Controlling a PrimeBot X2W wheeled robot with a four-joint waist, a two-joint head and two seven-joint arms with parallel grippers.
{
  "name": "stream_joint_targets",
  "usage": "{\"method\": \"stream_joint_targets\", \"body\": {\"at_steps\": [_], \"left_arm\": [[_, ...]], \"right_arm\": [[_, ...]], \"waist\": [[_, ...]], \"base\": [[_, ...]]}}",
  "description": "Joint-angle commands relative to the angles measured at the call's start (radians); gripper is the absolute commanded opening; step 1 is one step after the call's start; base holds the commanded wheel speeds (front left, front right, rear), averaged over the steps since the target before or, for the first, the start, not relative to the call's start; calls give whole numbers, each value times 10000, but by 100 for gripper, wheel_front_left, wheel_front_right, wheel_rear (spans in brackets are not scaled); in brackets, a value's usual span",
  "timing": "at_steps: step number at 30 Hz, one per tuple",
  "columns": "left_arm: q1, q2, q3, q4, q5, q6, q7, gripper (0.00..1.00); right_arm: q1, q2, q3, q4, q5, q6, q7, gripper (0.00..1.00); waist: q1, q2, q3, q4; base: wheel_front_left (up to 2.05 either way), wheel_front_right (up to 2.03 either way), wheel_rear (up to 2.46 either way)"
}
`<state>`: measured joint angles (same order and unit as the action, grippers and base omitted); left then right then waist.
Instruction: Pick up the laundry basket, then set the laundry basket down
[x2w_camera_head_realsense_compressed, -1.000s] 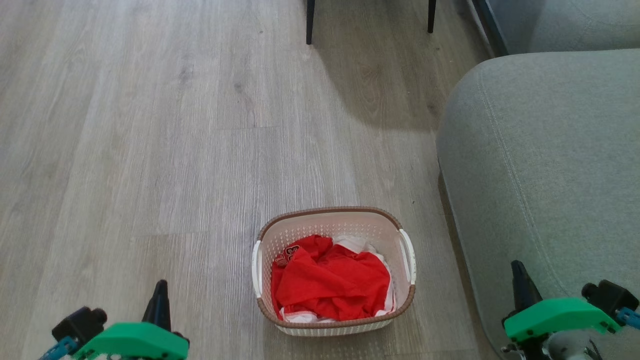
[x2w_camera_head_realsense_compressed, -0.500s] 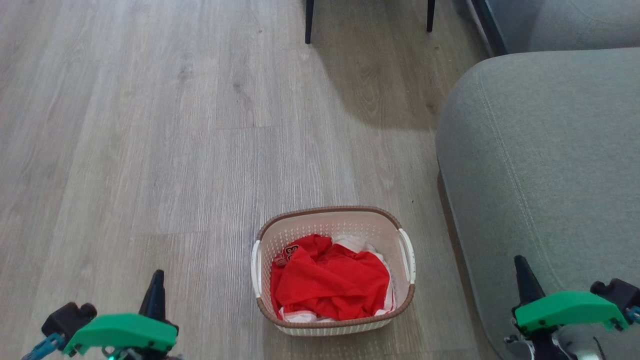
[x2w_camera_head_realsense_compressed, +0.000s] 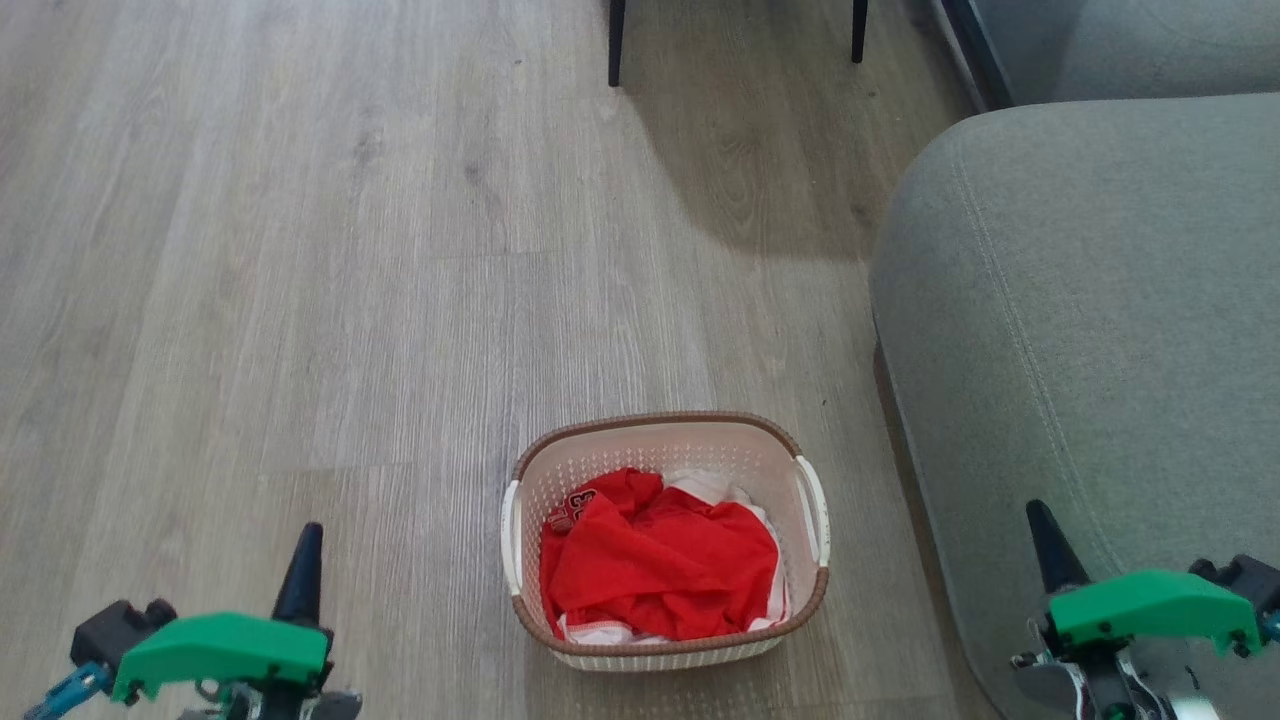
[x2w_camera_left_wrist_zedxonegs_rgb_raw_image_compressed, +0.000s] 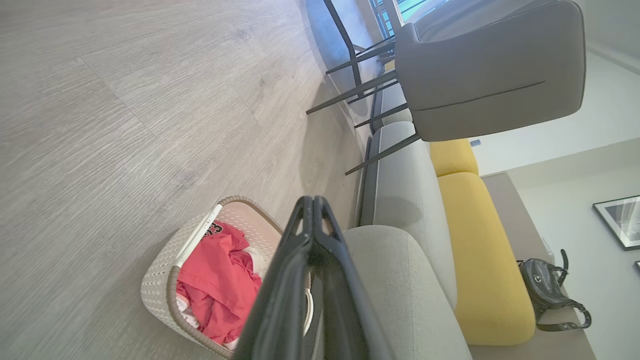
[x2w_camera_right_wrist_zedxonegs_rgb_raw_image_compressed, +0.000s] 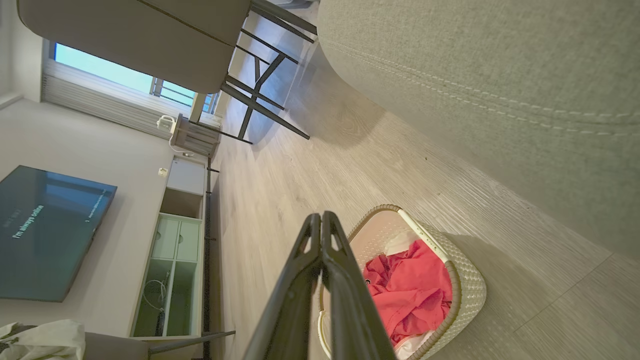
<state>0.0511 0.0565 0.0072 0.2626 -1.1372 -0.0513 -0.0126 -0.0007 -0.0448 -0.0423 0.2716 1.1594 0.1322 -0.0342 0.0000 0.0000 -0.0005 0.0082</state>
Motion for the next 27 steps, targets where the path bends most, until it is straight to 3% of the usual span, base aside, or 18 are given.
{"method": "stream_joint_targets", "body": {"at_steps": [1,27], "left_arm": [[-697,-6,305,-283,-384,-113,113,0],[-1294,-31,802,-209,-3286,-568,869,0]], "right_arm": [[-527,-227,34,-308,416,-10,106,0],[-875,-240,-289,-291,3286,-13,878,0]], "waist": [[0,0,2,-4],[0,0,25,-56]], "base": [[0,0,0],[0,0,0]]}}
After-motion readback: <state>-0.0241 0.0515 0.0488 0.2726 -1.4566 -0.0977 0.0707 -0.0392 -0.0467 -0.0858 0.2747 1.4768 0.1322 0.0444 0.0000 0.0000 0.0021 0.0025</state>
